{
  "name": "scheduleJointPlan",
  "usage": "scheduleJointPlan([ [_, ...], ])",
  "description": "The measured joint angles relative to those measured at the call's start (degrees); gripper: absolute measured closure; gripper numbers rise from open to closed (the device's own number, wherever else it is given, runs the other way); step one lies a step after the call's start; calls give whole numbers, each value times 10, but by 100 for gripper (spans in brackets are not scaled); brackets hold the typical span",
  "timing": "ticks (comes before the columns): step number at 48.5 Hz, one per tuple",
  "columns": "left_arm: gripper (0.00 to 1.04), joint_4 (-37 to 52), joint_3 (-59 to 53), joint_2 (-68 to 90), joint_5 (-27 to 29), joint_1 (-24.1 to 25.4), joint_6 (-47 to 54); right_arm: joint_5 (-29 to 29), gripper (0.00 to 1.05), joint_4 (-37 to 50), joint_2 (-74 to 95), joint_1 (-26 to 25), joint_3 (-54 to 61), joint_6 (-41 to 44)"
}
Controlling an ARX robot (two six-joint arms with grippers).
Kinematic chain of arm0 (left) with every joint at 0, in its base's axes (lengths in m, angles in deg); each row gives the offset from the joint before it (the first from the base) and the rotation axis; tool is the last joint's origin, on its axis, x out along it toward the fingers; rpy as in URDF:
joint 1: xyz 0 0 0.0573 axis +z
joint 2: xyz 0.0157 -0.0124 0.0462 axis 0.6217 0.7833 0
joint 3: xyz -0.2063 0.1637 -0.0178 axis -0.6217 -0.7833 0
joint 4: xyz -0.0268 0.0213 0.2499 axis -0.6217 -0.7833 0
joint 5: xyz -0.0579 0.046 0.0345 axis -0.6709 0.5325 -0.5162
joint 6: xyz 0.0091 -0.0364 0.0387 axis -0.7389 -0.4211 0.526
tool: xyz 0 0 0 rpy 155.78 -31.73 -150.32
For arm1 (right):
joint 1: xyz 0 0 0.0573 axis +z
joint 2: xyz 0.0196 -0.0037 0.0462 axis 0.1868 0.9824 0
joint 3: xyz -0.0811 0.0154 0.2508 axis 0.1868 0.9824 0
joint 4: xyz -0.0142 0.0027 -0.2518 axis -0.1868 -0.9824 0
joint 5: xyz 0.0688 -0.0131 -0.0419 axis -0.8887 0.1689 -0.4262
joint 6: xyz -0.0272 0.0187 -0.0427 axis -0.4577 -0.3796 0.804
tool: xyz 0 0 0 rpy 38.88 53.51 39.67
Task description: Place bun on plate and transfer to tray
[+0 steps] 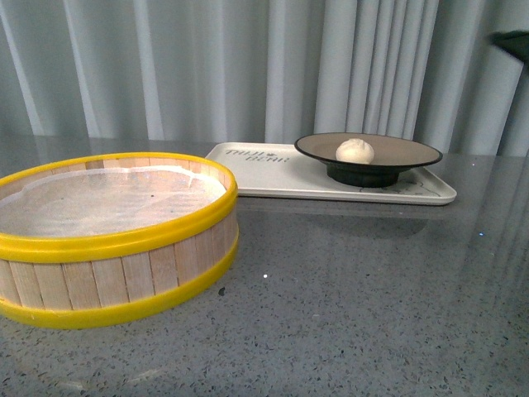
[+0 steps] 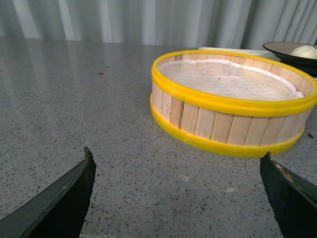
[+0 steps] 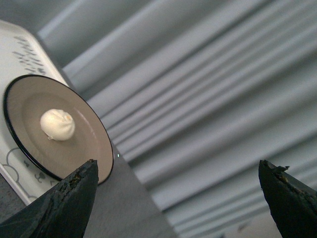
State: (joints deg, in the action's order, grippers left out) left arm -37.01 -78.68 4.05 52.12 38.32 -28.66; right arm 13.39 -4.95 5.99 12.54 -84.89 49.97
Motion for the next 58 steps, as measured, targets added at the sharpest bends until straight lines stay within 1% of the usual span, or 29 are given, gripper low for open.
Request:
scheduleJointPlan([
  [2, 7, 0, 0, 0, 0, 0, 0, 20, 9, 1, -26, -9, 20, -82],
  [4, 7, 0, 0, 0, 0, 0, 0, 24, 9, 2, -31, -13, 23, -125],
  [9, 7, 0, 0, 0, 0, 0, 0, 24, 9, 2, -23, -12, 29, -171],
  [10, 7, 0, 0, 0, 0, 0, 0, 28, 9, -1, -23, -11, 30, -183],
  [11, 7, 0, 0, 0, 0, 0, 0, 44, 11, -19, -26, -12, 30, -205],
  [12, 7, 0, 0, 0, 0, 0, 0, 78, 16, -54, -36, -11, 31, -240],
  [13, 7, 0, 0, 0, 0, 0, 0, 108, 22, -78, -48, -11, 42, -298],
  [14, 7, 0, 0, 0, 0, 0, 0, 121, 25, -81, -56, -11, 53, -324],
  [17, 7, 0, 0, 0, 1, 0, 0, 139, 40, -66, -88, -17, 110, -444],
  [20, 7, 0, 0, 0, 0, 0, 0, 141, 54, -43, -117, -20, 162, -500],
  [25, 7, 0, 0, 0, 0, 0, 0, 140, 73, -18, -153, -19, 226, -530],
  [29, 7, 0, 0, 0, 1, 0, 0, 138, 84, -9, -171, -17, 256, -537],
  [33, 7, 0, 0, 0, 0, 0, 0, 139, 98, 0, -194, -17, 291, -542],
  [34, 7, 0, 0, 0, 0, 0, 0, 139, 103, 2, -203, -17, 304, -542],
  [43, 7, 0, 0, 0, 0, 0, 0, 138, 103, 7, -268, -18, 372, -545],
  [58, 7, 0, 0, 0, 0, 0, 0, 139, 103, -21, -355, -18, 431, -546],
])
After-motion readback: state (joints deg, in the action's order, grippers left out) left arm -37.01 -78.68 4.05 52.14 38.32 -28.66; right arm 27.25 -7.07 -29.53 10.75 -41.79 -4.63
